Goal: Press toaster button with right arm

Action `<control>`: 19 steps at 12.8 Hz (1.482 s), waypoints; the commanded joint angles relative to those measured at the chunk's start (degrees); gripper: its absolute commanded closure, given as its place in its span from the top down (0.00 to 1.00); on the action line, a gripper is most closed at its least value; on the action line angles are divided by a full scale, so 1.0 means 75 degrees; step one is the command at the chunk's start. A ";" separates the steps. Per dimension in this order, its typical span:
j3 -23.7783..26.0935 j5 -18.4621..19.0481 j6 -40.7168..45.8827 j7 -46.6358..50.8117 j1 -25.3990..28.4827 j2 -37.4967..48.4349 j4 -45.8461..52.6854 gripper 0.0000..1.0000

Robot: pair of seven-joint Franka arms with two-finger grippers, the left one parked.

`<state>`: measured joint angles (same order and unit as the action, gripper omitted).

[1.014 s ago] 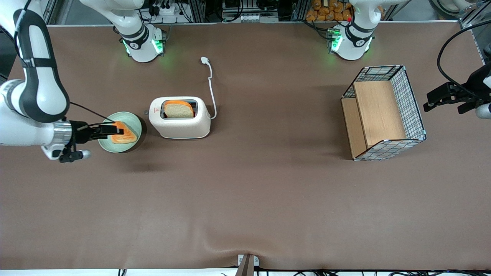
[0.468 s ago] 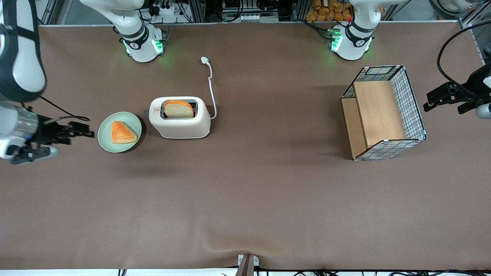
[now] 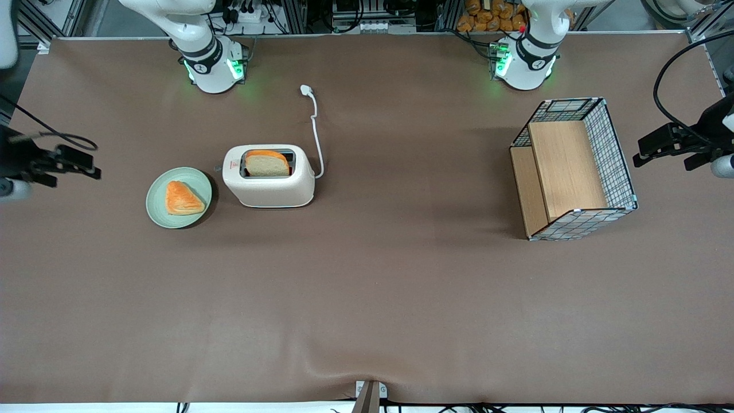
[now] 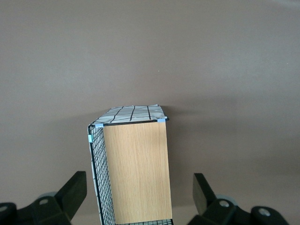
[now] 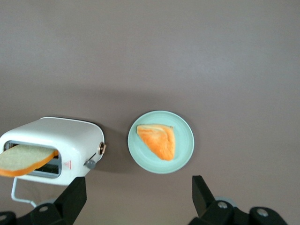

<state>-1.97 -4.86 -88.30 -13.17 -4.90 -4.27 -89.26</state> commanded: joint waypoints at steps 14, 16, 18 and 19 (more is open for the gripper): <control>-0.0018 0.0614 0.0791 0.1684 0.0466 0.0898 -0.0017 1.00; -0.0030 0.0567 0.0874 0.2257 0.0454 0.0874 0.0077 1.00; -0.0030 0.0543 0.0932 0.2260 0.0431 0.0874 0.0077 1.00; -0.0030 0.0543 0.0956 0.2260 0.0431 0.0874 0.0077 1.00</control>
<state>-2.19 -1.09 -82.22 2.56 -1.54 1.48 -88.93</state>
